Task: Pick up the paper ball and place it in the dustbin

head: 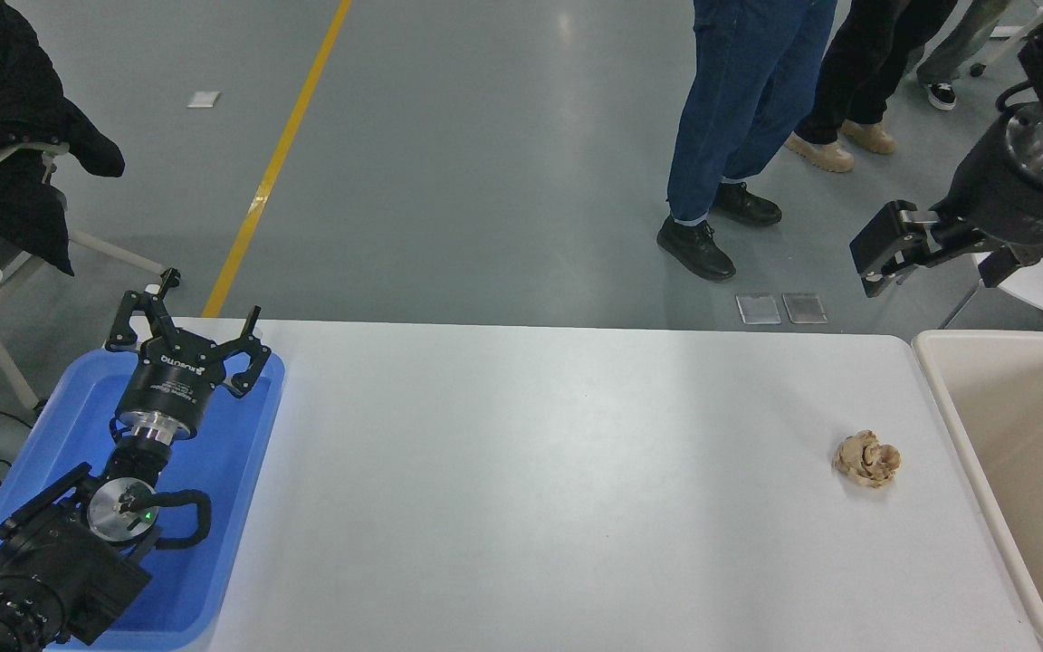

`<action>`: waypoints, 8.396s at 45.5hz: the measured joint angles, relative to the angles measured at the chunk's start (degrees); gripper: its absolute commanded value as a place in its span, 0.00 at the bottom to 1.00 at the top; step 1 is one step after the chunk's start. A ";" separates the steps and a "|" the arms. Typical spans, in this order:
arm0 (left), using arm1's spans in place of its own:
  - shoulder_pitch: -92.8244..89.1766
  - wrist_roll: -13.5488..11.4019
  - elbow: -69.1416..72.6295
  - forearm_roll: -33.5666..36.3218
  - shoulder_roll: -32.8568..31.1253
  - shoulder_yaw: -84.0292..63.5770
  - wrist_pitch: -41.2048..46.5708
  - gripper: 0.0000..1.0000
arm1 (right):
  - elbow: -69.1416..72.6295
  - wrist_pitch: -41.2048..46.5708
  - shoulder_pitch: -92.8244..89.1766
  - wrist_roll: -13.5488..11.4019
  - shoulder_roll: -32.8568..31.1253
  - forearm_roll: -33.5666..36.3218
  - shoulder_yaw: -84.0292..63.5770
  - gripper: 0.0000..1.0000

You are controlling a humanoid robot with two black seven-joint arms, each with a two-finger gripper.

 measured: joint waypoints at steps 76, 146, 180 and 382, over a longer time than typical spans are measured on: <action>0.08 0.00 0.01 -0.14 0.00 -0.02 0.00 1.00 | -0.11 0.00 -0.65 0.28 -0.99 1.99 -4.86 1.00; 0.05 0.00 0.00 -0.16 0.00 -0.03 0.00 1.00 | -36.89 -34.50 -66.89 0.16 2.05 1.69 19.23 1.00; 0.04 0.01 0.03 -0.17 0.01 -0.03 0.00 1.00 | -50.65 -41.68 -79.96 0.05 4.29 1.67 27.64 1.00; 0.09 0.02 0.09 -0.24 0.02 -0.02 0.00 1.00 | -42.64 -26.05 -65.53 0.14 -25.13 -7.38 27.43 0.00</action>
